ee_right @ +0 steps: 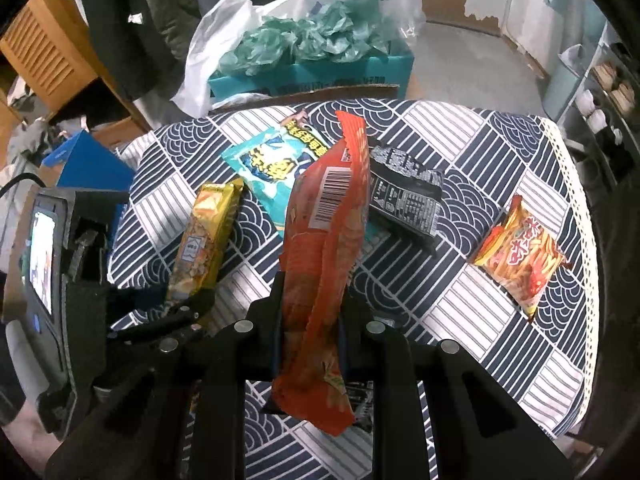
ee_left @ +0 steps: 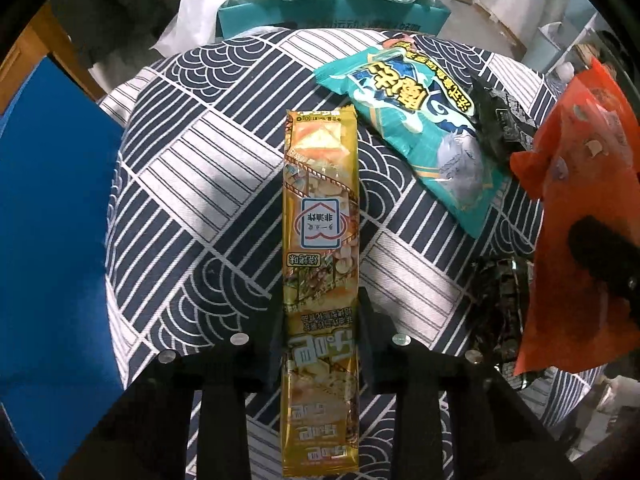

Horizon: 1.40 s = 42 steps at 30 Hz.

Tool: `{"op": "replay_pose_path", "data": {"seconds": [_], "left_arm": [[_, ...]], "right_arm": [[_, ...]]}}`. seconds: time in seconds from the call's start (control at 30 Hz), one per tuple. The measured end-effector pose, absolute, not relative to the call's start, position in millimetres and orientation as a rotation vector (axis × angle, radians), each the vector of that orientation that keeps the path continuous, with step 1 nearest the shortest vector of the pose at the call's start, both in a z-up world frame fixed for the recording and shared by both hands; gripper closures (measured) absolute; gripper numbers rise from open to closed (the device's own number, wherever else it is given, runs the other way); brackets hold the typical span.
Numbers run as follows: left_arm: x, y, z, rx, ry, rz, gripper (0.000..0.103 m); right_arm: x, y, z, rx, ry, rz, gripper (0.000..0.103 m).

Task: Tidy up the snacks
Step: 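Grasp the long gold wafer bar with the left tool while the right tool grasps the red bag, then carry the wafer bar and red bag over the cardboard box with both tools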

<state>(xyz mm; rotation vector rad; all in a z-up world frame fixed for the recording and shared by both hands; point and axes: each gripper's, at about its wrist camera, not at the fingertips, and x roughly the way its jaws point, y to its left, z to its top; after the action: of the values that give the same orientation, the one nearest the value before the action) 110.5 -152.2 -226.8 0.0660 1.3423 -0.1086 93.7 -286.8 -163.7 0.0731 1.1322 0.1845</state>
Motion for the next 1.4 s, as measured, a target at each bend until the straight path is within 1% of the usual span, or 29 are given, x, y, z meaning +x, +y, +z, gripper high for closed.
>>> {"op": "replay_pose_path", "data": {"seconds": [0.23,0.43,0.63,1.13,1.4], "left_arm": [[105,-139,-209,0.024,1.303,-0.099,0.072],[93,-131,-177,-0.014,1.248,-0.114,0.072],[83,-127,-143,0.013,1.173,-0.102,0.072],[58,-84,-75,-0.028,1.066,-0.113,0.072],[46,-47,-53,-0.073,1.014,-0.076,0.072]], "right_arm": [[92,-281,-154,0.07,1.118,0.191,0.085],[88,-273,-139,0.064,1.086,0.203,0.084],[82,-266,-128,0.061,1.064,0.215,0.085],[68,-241,-95,0.066,1.003,0.278,0.085],[63,-210,-75,0.057,0.968,0.351,0.085]]}}
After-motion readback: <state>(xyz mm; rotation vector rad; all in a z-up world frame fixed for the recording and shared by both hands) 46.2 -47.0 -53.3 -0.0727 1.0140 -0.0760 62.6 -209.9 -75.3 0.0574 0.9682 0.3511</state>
